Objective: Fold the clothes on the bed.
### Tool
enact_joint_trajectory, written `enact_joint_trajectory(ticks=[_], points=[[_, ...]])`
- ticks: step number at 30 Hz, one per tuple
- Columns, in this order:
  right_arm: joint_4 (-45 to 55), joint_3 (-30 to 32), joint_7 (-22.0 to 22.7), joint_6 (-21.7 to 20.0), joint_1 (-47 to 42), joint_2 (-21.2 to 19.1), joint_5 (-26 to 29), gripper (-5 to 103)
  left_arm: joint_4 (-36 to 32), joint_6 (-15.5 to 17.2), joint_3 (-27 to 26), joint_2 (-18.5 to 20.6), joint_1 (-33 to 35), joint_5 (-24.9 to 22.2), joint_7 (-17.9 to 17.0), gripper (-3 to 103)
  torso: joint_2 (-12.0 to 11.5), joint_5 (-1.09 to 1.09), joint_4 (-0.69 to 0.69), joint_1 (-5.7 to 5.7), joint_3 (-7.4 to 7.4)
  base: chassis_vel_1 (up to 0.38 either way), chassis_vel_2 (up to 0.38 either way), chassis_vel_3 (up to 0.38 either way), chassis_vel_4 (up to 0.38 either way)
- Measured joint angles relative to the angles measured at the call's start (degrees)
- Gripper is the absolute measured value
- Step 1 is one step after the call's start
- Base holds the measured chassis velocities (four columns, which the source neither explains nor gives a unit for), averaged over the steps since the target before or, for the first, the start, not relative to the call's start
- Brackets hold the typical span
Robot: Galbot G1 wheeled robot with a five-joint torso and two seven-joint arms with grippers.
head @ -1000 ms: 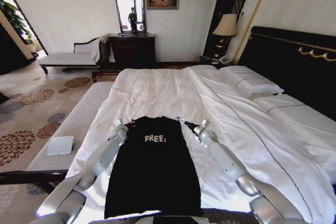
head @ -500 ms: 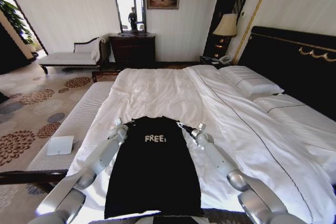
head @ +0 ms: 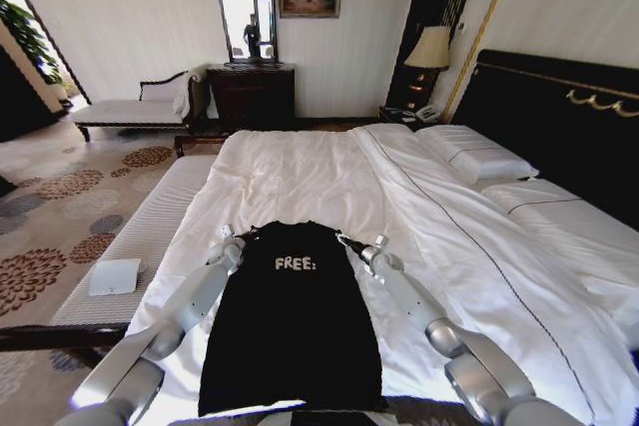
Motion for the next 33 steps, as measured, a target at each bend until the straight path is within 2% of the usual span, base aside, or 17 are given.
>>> enact_joint_trajectory(ticks=[1,2,4,5,8,9,10,11,13,14,26,33], points=[[-0.3,0.0,-0.1,0.0,0.1,0.1,-0.1,56,0.0,0.0,0.0,0.0,0.0,0.0,0.0,2,0.0,0.00,0.00,0.00,0.00,0.000,0.000,0.000,0.000],[-0.4,0.1,-0.2,0.1,0.1,0.1,-0.2,45,0.1,0.0,0.0,0.0,0.0,0.0,0.0,2,0.0,0.00,0.00,0.00,0.00,0.000,0.000,0.000,0.000],[-0.5,0.1,-0.3,0.1,0.1,0.1,-0.3,45,0.1,0.0,0.0,0.0,0.0,0.0,0.0,2,0.0,0.00,-0.01,0.00,0.00,0.000,0.000,0.000,0.000],[-0.7,0.1,-0.4,0.1,0.1,0.1,-0.4,34,0.2,0.0,0.0,0.0,0.0,-0.1,0.1,2,0.0,0.00,-0.01,0.00,0.00,0.000,0.000,0.000,0.000],[-1.0,0.1,-0.5,0.2,0.2,0.2,-0.5,34,0.4,0.0,0.0,0.0,0.0,-0.1,0.1,2,0.0,0.00,-0.01,0.00,0.00,0.000,0.000,0.000,0.000],[-1.2,0.1,-0.5,0.2,0.2,0.2,-0.6,24,0.4,0.0,0.0,-0.1,0.0,-0.1,0.1,2,0.0,0.00,-0.01,0.00,0.00,0.000,0.000,0.000,0.000],[-1.3,0.1,-0.6,0.2,0.3,0.3,-0.7,24,0.4,0.0,0.0,-0.1,0.0,-0.1,0.1,2,0.0,0.00,-0.01,0.00,0.00,0.000,0.000,0.000,0.000],[-1.7,0.1,-0.7,0.3,0.4,0.5,-0.8,13,0.5,0.0,0.0,-0.1,0.0,-0.1,0.2,2,0.0,0.00,0.00,0.00,0.00,0.000,0.000,0.000,0.000],[-2.1,0.2,-1.0,0.4,0.7,0.7,-0.9,13,0.6,0.1,0.0,-0.1,0.0,-0.1,0.2,2,0.0,0.00,-0.01,0.00,0.00,0.000,0.000,0.000,0.000],[-2.3,0.2,-1.1,0.4,0.8,0.8,-1.0,3,0.7,0.1,0.0,-0.1,0.0,-0.1,0.3,2,0.0,0.00,0.00,0.00,0.00,0.000,0.000,0.000,0.000],[-1.7,0.1,-1.1,0.6,0.9,0.6,-1.1,1,0.8,0.1,-0.2,-0.2,0.1,-0.2,0.4,2,0.0,0.00,-0.01,0.01,0.00,0.000,0.000,0.000,0.000],[3.7,-0.1,1.9,1.5,0.0,-0.5,1.6,1,-0.5,-0.4,-0.5,0.5,0.4,-0.7,-0.4,2,0.0,0.00,0.00,0.00,0.01,0.000,0.000,0.000,0.000]])
